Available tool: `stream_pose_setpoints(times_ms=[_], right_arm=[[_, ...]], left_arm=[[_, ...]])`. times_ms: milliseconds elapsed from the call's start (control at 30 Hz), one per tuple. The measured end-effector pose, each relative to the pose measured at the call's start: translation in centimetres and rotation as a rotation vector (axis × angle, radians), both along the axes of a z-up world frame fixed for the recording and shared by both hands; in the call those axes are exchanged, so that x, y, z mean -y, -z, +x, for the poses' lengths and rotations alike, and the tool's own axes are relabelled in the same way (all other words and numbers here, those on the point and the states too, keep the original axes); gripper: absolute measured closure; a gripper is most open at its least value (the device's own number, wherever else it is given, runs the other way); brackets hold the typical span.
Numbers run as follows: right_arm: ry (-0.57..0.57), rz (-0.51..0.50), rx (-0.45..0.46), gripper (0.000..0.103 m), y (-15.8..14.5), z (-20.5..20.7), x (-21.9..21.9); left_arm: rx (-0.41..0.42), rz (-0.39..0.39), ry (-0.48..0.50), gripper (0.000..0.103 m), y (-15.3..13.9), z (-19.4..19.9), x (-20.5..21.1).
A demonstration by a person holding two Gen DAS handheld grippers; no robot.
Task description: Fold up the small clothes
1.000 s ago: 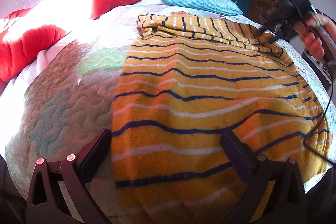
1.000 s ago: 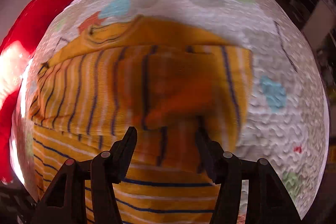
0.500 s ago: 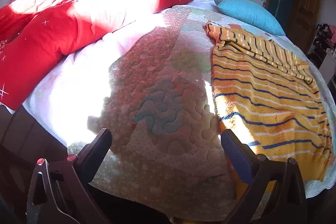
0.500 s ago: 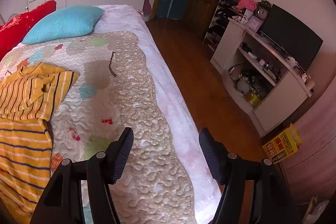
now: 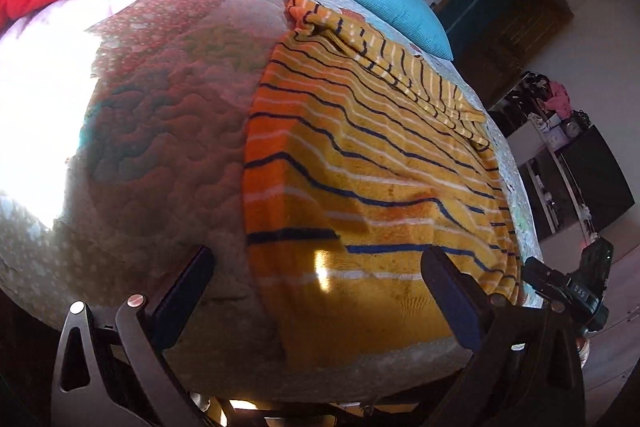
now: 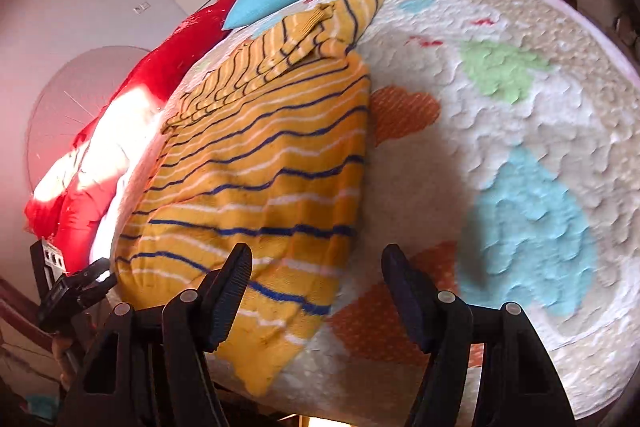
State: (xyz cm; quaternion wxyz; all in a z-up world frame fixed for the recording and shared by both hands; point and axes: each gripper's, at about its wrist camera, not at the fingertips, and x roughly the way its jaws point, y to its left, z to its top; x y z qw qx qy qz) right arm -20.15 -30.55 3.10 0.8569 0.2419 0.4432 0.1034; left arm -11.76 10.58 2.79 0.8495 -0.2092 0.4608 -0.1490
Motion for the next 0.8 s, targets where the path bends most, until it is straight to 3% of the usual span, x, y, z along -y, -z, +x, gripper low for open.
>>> stream_pose_setpoints(times_ms=[167,233,400,533,567,633,700,733,767,800], right_arm=[[-0.038,0.062,0.017,0.031,1.1,-0.2,-3.1],[-0.056,0.112,0.019,0.031,1.5,-0.1,-4.0],[-0.096,0.169,0.032,0.031,2.0,-0.7,-5.8],[-0.064,0.172,0.022,0.055,2.4,-1.0,-5.5],[-0.054,0.162,0.020,0.063,2.5,-1.1,-5.4],[-0.039,0.153,0.014,0.068,2.6,-1.3,-4.7],[-0.032,0.161,0.013,0.068,2.8,-1.2,-4.5],[-0.028,0.155,0.012,0.069,2.9,-1.2,-4.6],[-0.023,0.141,0.011,0.075,2.9,-1.1,-4.6],[-0.018,0.114,0.006,0.080,2.8,-1.0,-4.8]], left_arm=[[-0.011,-0.187,0.033,0.000,0.3,0.0,-0.4],[-0.012,-0.221,0.038,0.000,0.4,-0.2,-0.2],[-0.009,-0.220,0.057,0.000,0.6,-0.9,0.8],[-0.015,-0.162,0.060,0.001,0.4,-0.8,1.6],[-0.022,-0.145,0.049,0.006,0.4,-0.8,1.6],[-0.037,-0.095,0.018,0.022,0.3,-0.8,1.6],[-0.050,-0.046,-0.008,0.056,0.1,-0.6,1.5],[-0.057,-0.024,-0.017,0.067,0.1,-0.5,1.4],[-0.068,-0.010,-0.021,0.089,0.2,-0.3,1.2],[-0.082,-0.023,-0.020,0.091,0.4,-0.1,1.0]])
